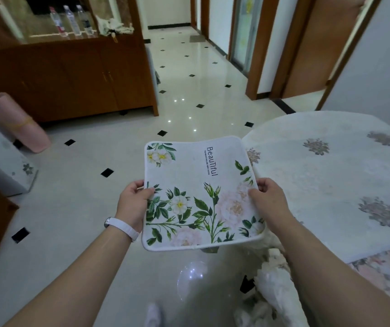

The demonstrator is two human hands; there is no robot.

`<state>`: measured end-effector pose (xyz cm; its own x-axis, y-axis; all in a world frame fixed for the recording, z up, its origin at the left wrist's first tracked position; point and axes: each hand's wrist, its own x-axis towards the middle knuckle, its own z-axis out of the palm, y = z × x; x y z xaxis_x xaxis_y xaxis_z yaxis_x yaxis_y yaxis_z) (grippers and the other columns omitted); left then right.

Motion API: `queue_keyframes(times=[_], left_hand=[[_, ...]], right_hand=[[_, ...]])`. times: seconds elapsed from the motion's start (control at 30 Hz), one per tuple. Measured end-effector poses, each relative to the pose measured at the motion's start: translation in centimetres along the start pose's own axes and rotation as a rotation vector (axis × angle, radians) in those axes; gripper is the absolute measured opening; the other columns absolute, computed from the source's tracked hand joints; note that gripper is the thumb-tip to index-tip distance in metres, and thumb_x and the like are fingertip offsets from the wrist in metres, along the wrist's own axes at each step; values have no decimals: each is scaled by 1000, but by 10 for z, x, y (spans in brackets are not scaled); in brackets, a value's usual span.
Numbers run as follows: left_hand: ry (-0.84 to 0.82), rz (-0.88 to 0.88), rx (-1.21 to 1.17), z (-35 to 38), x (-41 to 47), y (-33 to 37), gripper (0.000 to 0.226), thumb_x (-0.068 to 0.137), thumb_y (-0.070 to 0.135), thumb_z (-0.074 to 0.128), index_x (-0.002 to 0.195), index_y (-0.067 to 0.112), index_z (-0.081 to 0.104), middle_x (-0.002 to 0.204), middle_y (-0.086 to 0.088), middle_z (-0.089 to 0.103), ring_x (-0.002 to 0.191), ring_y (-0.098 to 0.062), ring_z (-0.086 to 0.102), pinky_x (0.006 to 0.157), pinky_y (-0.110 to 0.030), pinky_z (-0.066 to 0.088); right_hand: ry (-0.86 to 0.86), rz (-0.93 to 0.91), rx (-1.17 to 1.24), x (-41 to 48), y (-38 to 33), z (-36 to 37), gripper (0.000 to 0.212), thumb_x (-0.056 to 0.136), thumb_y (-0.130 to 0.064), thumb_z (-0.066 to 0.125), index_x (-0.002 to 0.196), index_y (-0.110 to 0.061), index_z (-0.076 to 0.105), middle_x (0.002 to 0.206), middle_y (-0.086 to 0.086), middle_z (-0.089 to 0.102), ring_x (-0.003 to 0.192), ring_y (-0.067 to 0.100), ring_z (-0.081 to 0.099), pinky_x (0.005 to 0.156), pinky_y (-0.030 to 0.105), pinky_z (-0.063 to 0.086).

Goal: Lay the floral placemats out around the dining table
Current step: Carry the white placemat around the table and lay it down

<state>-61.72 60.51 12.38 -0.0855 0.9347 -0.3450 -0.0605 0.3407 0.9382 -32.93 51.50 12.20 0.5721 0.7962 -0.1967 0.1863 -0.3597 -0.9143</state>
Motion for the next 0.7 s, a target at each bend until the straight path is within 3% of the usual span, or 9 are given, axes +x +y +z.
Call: queue_keyframes(times=[0.13, 0.3, 0.5, 0.7], left_hand=[[-116, -31, 11, 32, 40, 3, 18, 89, 2, 61, 105, 10, 60, 95, -18, 70, 75, -34, 70, 67, -43, 58], [-260, -69, 26, 56, 110, 14, 19, 89, 3, 61, 107, 10, 61, 94, -18, 70, 76, -33, 70, 65, -41, 57], [-440, -115, 83, 80, 198, 49, 18, 90, 2, 59, 105, 13, 61, 96, -16, 70, 75, -30, 69, 61, -37, 55], [-633, -144, 144, 118, 245, 69, 18, 90, 3, 59, 105, 13, 60, 93, -15, 71, 73, -30, 70, 62, -39, 57]], right_hand=[[110, 55, -13, 23, 1, -8, 15, 87, -12, 60, 101, -17, 64, 92, 3, 70, 79, 23, 67, 66, 35, 55], [244, 95, 0, 49, -5, 13, 14, 87, -10, 59, 99, -16, 64, 90, 5, 70, 75, 22, 65, 61, 32, 52], [419, 184, 32, 75, -28, 53, 14, 87, -10, 60, 97, -18, 64, 91, 6, 71, 80, 26, 69, 73, 43, 60], [611, 238, 59, 74, -43, 67, 13, 87, -9, 59, 98, -15, 64, 86, 5, 68, 69, 20, 62, 62, 34, 51]])
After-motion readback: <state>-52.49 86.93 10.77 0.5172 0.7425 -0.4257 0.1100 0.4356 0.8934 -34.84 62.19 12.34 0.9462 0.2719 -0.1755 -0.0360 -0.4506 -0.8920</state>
